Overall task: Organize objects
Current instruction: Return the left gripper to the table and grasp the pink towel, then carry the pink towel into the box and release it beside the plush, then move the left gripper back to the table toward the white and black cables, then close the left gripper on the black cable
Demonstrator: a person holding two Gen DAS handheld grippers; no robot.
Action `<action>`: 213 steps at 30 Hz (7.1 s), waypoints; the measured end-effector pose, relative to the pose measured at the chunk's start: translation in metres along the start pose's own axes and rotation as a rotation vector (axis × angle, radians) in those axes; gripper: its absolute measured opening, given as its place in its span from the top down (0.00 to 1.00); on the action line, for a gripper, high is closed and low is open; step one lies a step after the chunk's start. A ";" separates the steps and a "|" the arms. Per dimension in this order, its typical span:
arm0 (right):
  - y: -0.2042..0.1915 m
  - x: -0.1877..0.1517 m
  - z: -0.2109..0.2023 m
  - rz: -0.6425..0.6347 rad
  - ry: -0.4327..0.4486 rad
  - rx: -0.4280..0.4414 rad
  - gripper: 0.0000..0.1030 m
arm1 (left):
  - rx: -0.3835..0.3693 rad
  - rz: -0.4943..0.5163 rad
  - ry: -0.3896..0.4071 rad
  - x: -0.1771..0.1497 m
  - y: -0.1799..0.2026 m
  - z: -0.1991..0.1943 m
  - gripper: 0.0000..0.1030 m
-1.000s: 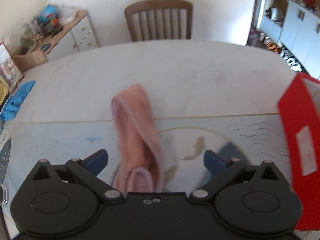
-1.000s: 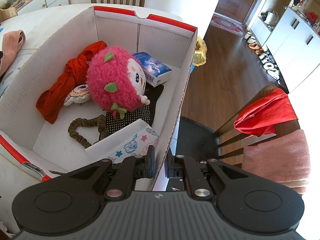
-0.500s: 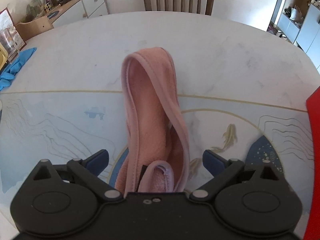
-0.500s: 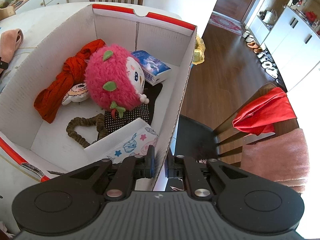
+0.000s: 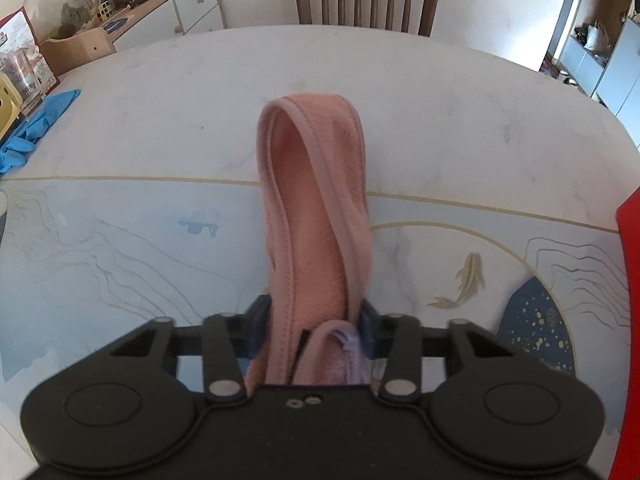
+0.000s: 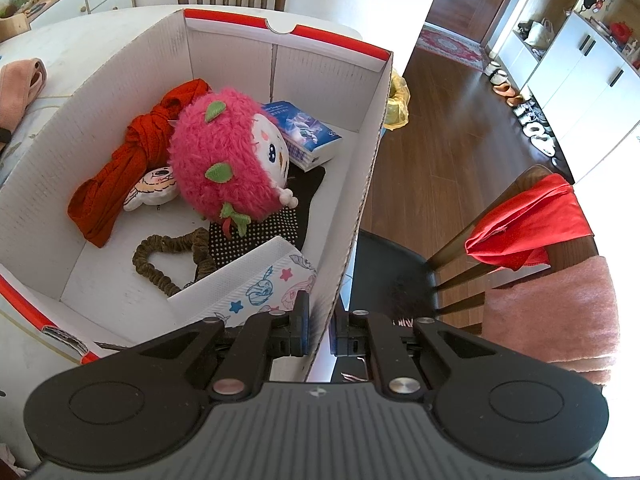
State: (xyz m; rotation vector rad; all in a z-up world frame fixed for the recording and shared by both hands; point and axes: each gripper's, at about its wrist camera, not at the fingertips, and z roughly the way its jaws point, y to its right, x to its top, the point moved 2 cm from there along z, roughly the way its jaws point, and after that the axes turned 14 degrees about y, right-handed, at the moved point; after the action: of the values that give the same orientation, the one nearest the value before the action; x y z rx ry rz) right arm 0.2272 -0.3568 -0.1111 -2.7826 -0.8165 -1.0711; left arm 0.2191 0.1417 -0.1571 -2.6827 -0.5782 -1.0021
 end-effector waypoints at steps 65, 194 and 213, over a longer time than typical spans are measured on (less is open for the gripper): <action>0.001 0.001 -0.006 0.026 0.049 0.008 0.92 | -0.593 0.374 0.303 0.011 0.291 -0.194 0.80; -0.005 -0.003 -0.009 -0.010 0.026 -0.005 0.92 | -0.189 -0.095 -0.277 -0.096 0.089 -0.088 0.47; -0.004 -0.002 -0.008 -0.004 0.028 -0.005 0.92 | -0.141 -0.028 -0.216 -0.091 0.084 -0.084 0.88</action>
State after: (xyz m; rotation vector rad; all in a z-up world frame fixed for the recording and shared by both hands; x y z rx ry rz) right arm 0.2186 -0.3559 -0.1072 -2.7647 -0.8175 -1.1112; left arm 0.1442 0.0121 -0.1610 -2.9390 -0.6078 -0.7921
